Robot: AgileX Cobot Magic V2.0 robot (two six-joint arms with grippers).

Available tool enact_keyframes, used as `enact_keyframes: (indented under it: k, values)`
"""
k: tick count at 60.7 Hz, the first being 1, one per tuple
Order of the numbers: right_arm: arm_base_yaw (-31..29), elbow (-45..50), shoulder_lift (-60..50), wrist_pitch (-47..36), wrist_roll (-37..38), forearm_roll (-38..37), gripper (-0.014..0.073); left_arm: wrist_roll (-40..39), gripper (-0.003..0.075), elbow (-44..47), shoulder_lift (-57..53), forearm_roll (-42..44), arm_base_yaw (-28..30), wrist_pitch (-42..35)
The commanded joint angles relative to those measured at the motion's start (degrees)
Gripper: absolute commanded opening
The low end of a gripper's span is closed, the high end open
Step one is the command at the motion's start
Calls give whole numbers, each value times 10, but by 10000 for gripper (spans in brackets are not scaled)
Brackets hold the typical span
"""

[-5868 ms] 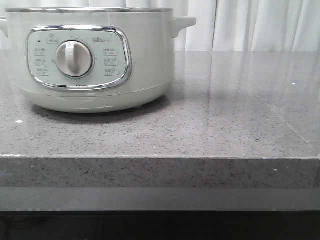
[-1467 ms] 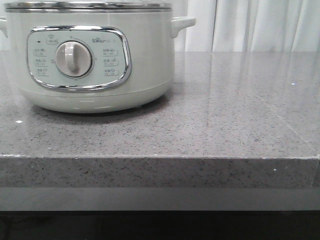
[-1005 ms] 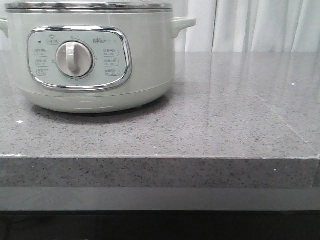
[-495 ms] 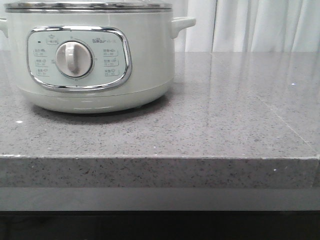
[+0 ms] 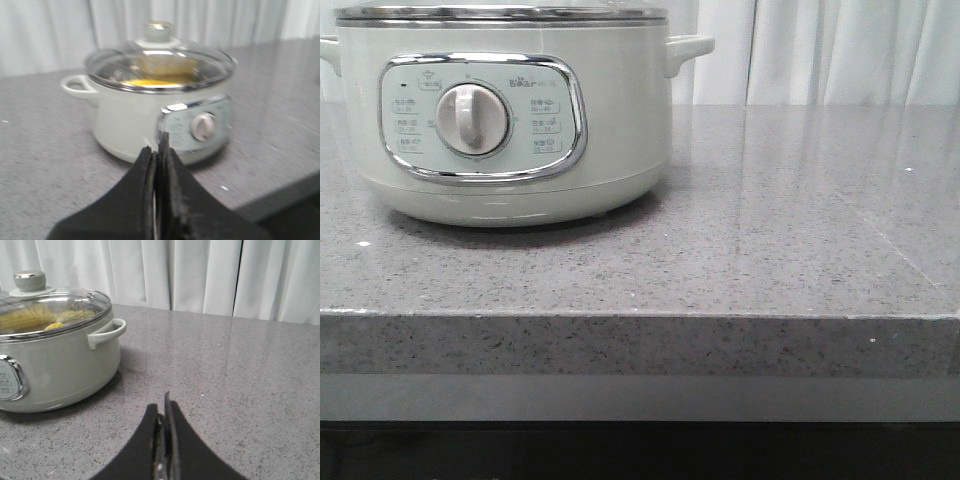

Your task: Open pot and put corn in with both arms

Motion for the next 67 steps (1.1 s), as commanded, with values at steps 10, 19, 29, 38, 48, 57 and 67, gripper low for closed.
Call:
enact_keyframes:
  k: [10, 19, 29, 38, 48, 57, 67]
  values:
    - [-4, -16, 4, -42, -6, 7, -69, -17, -18, 81, -54, 11, 108, -100]
    - [-4, -16, 4, -41, -6, 7, -69, -17, -18, 140, -54, 19, 161, -111]
    - [-4, -16, 4, -41, -6, 7, -69, -17, -18, 209, -54, 19, 174, -176]
    - [-4, -16, 4, -41, -6, 7, -69, -33, -18, 246, -54, 12, 188, -189]
    - [-4, -16, 4, -40, -6, 7, -69, -43, -18, 245, -54, 11, 203, -197]
    - [-4, -16, 4, -40, -6, 7, -69, -43, -18, 245, -54, 11, 203, -196]
    - [-4, -16, 4, -40, -6, 7, -69, -43, -18, 245, -54, 11, 203, -196]
